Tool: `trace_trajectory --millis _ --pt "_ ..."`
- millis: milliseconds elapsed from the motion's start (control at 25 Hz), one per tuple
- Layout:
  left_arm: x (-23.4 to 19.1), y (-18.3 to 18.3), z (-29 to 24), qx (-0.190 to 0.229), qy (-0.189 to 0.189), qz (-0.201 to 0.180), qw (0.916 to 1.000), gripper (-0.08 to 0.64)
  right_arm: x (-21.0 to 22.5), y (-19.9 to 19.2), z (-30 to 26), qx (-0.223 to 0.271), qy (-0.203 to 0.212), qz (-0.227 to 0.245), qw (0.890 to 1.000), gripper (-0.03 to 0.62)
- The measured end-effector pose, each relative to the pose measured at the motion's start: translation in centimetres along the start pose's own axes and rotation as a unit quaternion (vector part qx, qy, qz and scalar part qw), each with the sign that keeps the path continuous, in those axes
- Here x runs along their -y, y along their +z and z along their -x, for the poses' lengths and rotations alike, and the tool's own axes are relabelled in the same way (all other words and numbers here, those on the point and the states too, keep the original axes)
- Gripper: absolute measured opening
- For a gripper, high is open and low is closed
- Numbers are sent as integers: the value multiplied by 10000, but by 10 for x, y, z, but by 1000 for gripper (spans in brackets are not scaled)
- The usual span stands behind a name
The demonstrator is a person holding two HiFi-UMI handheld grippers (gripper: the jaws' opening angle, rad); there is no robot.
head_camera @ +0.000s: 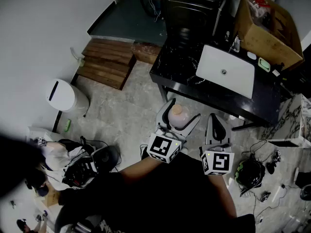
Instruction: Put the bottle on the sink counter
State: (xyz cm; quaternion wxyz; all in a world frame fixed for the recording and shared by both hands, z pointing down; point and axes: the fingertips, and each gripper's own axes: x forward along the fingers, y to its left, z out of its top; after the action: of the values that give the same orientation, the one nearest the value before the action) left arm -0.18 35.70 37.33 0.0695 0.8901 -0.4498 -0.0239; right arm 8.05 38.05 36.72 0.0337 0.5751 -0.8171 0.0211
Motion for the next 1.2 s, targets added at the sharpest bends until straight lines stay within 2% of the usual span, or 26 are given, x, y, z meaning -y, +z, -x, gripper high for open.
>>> trace_trajectory --millis 160,360,560,920,1200 --pt "9 0 0 33 78 -34 10000 400 7 0 11 165 72 -133 9997 37" --pt "11 -6 -2 -10 187 -12 9998 400 7 11 17 427 104 371 9983 38" --pt "5 -5 -10 -35 227 -47 9997 400 17 8 16 419 45 203 9989 40" --pt "-22 -3 -51 21 95 -46 9999 400 42 -2 -11 222 -237 98 9994 40" --pt "-74 -6 -91 -22 56 247 9997 400 47 2 -71 102 -164 216 9996 40"
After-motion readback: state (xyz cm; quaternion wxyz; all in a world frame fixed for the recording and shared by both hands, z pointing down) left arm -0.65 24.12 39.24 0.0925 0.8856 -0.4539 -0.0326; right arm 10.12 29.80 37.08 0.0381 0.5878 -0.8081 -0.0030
